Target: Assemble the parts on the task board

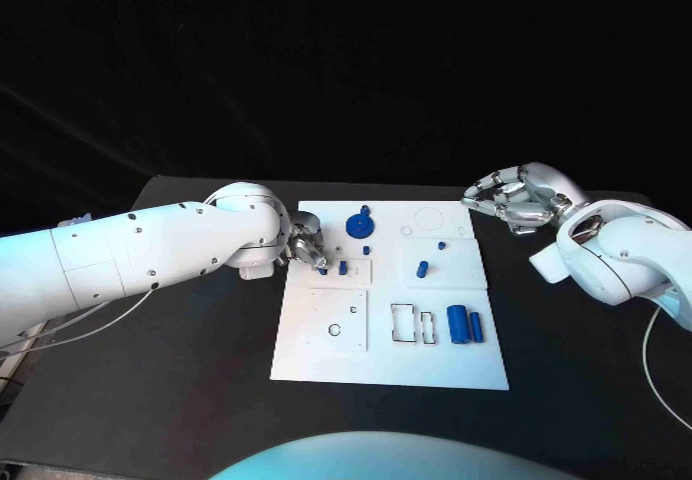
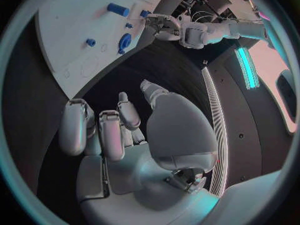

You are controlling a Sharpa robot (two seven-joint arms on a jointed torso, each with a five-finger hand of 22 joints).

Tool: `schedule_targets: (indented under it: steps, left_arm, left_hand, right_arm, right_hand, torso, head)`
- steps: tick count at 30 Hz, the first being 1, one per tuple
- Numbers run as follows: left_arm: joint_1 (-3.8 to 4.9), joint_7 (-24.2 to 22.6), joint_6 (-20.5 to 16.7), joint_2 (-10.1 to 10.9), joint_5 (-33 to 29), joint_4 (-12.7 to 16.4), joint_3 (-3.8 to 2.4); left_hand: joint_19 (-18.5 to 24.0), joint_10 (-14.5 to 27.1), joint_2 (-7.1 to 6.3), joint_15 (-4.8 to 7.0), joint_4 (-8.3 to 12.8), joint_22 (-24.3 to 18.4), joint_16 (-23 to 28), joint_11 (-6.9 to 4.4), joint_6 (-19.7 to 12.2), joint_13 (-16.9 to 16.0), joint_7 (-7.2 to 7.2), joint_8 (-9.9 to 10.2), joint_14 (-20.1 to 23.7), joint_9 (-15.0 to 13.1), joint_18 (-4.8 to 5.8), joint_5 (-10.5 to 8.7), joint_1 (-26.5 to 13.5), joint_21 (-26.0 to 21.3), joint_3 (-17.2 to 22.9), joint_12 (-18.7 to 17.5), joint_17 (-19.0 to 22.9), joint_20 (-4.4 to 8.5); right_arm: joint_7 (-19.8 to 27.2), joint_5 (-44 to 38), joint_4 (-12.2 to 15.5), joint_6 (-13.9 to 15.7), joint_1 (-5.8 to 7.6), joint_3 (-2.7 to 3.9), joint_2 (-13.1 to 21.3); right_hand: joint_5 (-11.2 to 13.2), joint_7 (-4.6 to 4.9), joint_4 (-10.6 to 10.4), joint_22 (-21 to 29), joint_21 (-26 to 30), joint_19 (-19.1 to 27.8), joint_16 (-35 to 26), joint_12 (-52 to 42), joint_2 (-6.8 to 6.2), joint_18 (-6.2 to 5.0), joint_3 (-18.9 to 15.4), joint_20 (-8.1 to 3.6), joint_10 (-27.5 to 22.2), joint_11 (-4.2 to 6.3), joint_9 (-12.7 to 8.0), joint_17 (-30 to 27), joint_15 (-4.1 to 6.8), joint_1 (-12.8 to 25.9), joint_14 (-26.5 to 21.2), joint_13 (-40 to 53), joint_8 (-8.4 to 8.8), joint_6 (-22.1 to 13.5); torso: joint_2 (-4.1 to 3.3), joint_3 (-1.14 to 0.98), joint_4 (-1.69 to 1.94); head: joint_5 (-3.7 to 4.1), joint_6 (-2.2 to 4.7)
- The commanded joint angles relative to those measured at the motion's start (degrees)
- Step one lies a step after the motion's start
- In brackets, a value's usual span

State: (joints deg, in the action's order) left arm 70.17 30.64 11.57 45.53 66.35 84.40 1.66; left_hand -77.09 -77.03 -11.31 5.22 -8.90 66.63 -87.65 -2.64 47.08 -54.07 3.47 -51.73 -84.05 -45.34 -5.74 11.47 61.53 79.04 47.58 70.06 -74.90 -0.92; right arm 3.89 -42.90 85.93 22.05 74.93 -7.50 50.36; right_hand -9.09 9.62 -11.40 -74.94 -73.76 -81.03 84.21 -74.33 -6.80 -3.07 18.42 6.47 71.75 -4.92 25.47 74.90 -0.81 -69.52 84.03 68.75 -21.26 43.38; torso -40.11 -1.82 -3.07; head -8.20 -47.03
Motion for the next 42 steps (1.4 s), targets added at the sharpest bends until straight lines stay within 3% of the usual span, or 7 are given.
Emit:
schedule_targets:
  steps: [1,9,17,20,25,29,42]
  left_arm:
    - [-0.18,-1.31,1.62,-0.17,1.52,0.15,0.13]
    - [-0.18,-1.76,1.38,-0.16,1.86,0.34,0.13]
    - [-0.17,-1.36,0.76,-0.15,0.05,0.26,0.14]
    - [-0.17,-1.12,0.54,-0.14,-0.85,0.12,0.14]
    - [-0.17,-0.69,0.21,-0.12,-1.96,-0.15,0.14]
    - [-0.16,-0.44,-0.01,-0.11,-2.42,-0.32,0.14]
    - [-0.16,0.11,-0.44,-0.08,-3.21,-0.82,0.14]
  left_hand:
    - [-0.32,-0.26,-0.02,0.39,7.3,0.1,-0.37,-0.19,1.89,-0.03,-2.29,-0.14,-4.86,0.18,0.97,-0.06,1.33,0.38,6.87,-0.15,-10.72,-0.03]
    - [-0.25,-0.31,-0.09,0.4,7.4,-0.01,-0.37,-0.18,1.9,-0.15,-2.27,-0.09,-4.86,0.18,0.95,-0.08,1.48,0.33,6.84,-0.09,-10.71,-0.02]
    - [-0.22,-0.53,0.52,0.31,6.22,-0.04,-0.36,-0.03,2.16,-0.46,-2.14,0.14,-4.85,0.12,0.95,-0.13,0.85,0.29,6.44,0.05,-10.67,-0.04]
    - [-0.22,-0.67,0.67,0.3,4.81,-0.02,-0.41,-0.07,2.57,-0.54,-2.28,0.21,-4.87,-0.07,0.96,-0.48,-0.46,0.25,5.02,0.11,-10.78,-0.08]
    - [-0.29,-0.68,0.44,0.46,-0.04,0.01,-0.44,-0.31,3.52,-0.84,-2.64,0.62,-4.88,-0.34,0.97,-1.21,-4.37,0.12,-2.48,0.25,-10.82,0.05]
    - [-0.38,-0.59,0.83,0.55,-2.43,0.07,-0.42,-0.36,3.77,-0.91,-2.72,1.09,-4.86,-0.45,0.98,-1.12,-5.15,0.06,-6.32,0.25,-10.76,0.14]
    - [-0.54,-0.5,1.17,0.56,-6.67,0.28,-0.45,-0.33,4.22,-0.98,-2.69,1.73,-4.87,-0.81,1.02,-1.06,-5.56,0.02,-12.83,0.22,-10.82,0.2]
  right_arm:
    - [0.38,-0.01,-0.04,0.05,-0.03,0.02,-0.03]
    - [0.38,0.03,-0.06,0.04,-0.04,0.02,-0.08]
    - [0.35,0.04,-0.06,0.07,-0.04,0.02,-0.07]
    - [0.35,0.04,-0.06,0.09,-0.04,0.02,-0.07]
    - [0.35,0.04,-0.05,0.13,-0.04,0.02,-0.03]
    - [0.35,0.04,-0.03,0.17,-0.04,0.02,0.0]
    - [0.3,0.04,-0.02,0.19,-0.04,0.02,0.04]
  right_hand:
    - [-0.31,0.14,-0.28,-3.24,0.39,0.33,-0.16,0.24,0.43,-1.1,-0.03,-0.02,-0.34,0.0,0.05,4.34,0.3,-0.05,3.28,-0.05,-0.16,-0.42]
    - [-0.31,0.14,-0.28,-3.24,0.39,0.33,-0.16,0.24,0.43,-1.1,-0.03,-0.02,-0.34,0.0,0.05,4.34,0.3,-0.05,3.28,-0.05,-0.16,-0.42]
    - [-0.33,0.14,-0.4,-3.23,0.41,0.33,-0.17,0.26,0.52,-1.1,-0.05,-0.02,-0.37,-0.01,0.04,4.33,0.3,-0.01,3.28,-0.09,-0.22,-0.45]
    - [-0.33,0.14,-0.4,-3.23,0.41,0.33,-0.17,0.26,0.52,-1.1,-0.05,-0.02,-0.37,-0.01,0.04,4.33,0.3,-0.01,3.28,-0.09,-0.22,-0.45]
    - [-0.33,0.14,-0.46,-3.22,0.45,0.34,-0.19,0.26,0.57,-1.11,-0.07,-0.03,-0.37,-0.01,0.04,4.3,0.3,-0.01,3.27,-0.1,-0.27,-0.48]
    - [-0.33,0.14,-0.46,-3.22,0.45,0.34,-0.19,0.26,0.57,-1.11,-0.07,-0.03,-0.37,-0.01,0.04,4.3,0.3,-0.01,3.27,-0.1,-0.27,-0.48]
    - [-0.33,0.15,-0.56,-3.15,0.57,0.4,-0.26,0.34,0.55,-1.13,-0.14,-0.03,-0.47,-0.01,0.02,4.18,0.3,0.01,3.24,-0.21,-0.33,-0.56]
  torso:
    - [0.0,0.01,-0.01]
    - [-0.03,0.0,0.01]
    - [0.02,-0.06,-0.08]
    - [0.06,-0.08,-0.05]
    - [0.0,-0.07,-0.06]
    - [0.0,-0.09,-0.1]
    - [0.02,-0.05,-0.03]
  head:
    - [-0.03,0.0]
    - [-0.04,0.0]
    - [-0.1,-0.04]
    - [-0.07,-0.09]
    - [-0.04,0.02]
    - [-0.02,0.08]
    - [0.08,0.11]
